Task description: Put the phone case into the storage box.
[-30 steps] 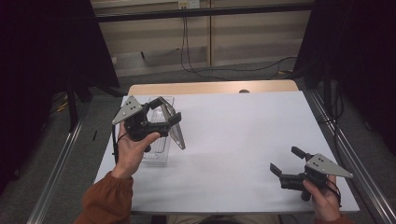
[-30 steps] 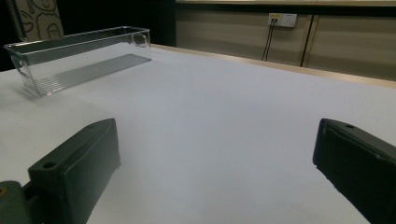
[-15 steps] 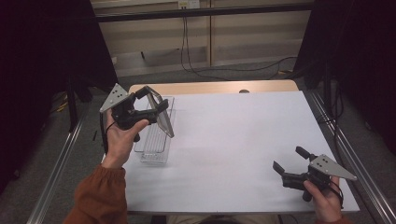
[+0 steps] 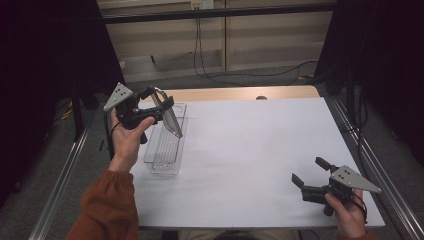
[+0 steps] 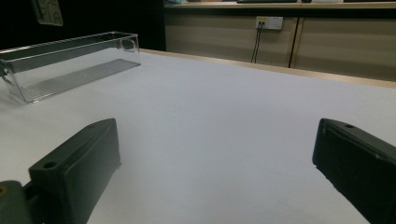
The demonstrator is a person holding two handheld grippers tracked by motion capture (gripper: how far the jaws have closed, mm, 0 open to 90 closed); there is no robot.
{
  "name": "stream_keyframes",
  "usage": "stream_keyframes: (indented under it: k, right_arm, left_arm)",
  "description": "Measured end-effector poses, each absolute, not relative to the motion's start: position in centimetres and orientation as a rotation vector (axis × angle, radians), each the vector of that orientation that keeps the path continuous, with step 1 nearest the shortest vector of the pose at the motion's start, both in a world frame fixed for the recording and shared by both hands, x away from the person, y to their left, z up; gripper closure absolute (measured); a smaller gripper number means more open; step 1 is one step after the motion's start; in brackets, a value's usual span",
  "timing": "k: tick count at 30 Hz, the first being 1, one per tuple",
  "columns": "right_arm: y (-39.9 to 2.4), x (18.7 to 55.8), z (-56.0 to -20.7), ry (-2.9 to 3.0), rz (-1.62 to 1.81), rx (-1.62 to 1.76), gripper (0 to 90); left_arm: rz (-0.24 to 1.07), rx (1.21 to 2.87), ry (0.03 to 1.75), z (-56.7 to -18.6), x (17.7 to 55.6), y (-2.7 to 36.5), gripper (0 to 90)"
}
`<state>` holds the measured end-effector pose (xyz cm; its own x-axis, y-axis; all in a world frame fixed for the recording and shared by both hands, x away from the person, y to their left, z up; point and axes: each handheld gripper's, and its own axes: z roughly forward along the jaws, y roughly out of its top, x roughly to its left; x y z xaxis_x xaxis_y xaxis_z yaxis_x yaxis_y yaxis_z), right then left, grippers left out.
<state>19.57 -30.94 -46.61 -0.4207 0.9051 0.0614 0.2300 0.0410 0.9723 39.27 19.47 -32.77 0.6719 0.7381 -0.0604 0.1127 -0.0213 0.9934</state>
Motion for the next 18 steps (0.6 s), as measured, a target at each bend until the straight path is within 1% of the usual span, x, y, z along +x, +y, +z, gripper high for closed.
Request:
stream_keyframes:
  k: [6, 11, 16, 18]
  right_arm:
    - [-30.9, 19.6, -46.6, 1.722, 1.425, 1.134, 0.3]
    - [-30.9, 19.7, -46.9, 1.750, 1.421, 1.129, 0.2]
    - [-30.8, 19.6, -46.9, 1.755, 1.426, 1.129, 0.2]
    - [-30.8, 19.6, -46.9, 1.746, 1.427, 1.119, 0.3]
  left_arm:
    - [0.615, 1.538, 0.754, -32.7, 40.6, 19.6, 11.6]
    - [0.653, 1.577, 0.754, -32.8, 41.4, 19.7, 11.6]
    - [0.706, 1.574, 0.731, -32.9, 42.1, 19.5, 11.6]
    - [0.704, 1.567, 0.741, -33.0, 42.4, 19.4, 11.6]
